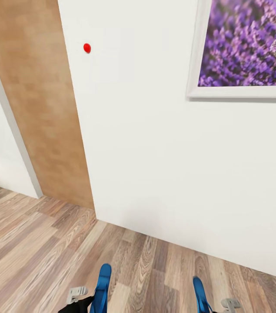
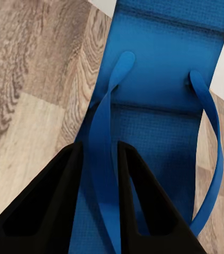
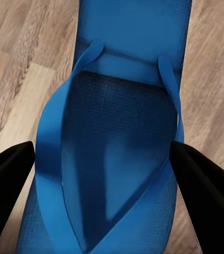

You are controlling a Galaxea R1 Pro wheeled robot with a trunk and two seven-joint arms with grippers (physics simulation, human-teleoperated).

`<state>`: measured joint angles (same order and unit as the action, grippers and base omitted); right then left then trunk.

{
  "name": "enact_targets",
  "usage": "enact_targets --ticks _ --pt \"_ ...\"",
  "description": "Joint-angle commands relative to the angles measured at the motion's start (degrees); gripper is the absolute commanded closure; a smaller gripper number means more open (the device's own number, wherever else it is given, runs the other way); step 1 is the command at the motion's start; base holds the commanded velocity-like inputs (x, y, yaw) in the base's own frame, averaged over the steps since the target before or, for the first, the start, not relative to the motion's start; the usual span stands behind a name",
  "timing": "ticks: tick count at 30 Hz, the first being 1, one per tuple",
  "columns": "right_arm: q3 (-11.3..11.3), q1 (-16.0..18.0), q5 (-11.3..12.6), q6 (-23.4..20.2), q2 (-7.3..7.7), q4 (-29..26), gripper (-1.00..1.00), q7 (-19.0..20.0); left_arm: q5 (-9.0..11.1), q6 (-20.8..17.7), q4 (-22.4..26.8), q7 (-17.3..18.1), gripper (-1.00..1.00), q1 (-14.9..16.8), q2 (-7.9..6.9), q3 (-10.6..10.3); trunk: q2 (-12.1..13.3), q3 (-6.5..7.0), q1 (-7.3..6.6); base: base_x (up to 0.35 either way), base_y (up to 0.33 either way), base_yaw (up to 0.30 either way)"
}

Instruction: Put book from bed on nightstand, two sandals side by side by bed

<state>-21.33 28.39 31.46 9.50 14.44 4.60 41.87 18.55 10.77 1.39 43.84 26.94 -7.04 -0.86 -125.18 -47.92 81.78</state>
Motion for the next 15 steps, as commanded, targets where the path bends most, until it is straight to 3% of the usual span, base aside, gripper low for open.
enact_targets --ticks 1,11,15 --pt "-0.47 0.09 0.35 0.46 -0.03 0.23 1.0 0.28 -0.01 0.41 -0.07 -0.16 1.0 0.04 0.0 -0.1 -0.02 -0.06 0.02 0.28 0.0 0.0" --pt "-0.47 0.09 0.35 0.47 -0.03 0.23 1.0 0.32 -0.01 0.41 -0.09 -0.16 1.0 0.04 0.0 -0.1 -0.02 -0.06 0.02 0.319 0.0 0.004" --pt "-0.47 0.09 0.35 0.47 -0.03 0.23 1.0 0.32 -0.01 0.43 -0.13 -0.16 1.0 0.04 0.0 -0.1 -0.02 -0.06 0.02 0.162 0.0 0.152"
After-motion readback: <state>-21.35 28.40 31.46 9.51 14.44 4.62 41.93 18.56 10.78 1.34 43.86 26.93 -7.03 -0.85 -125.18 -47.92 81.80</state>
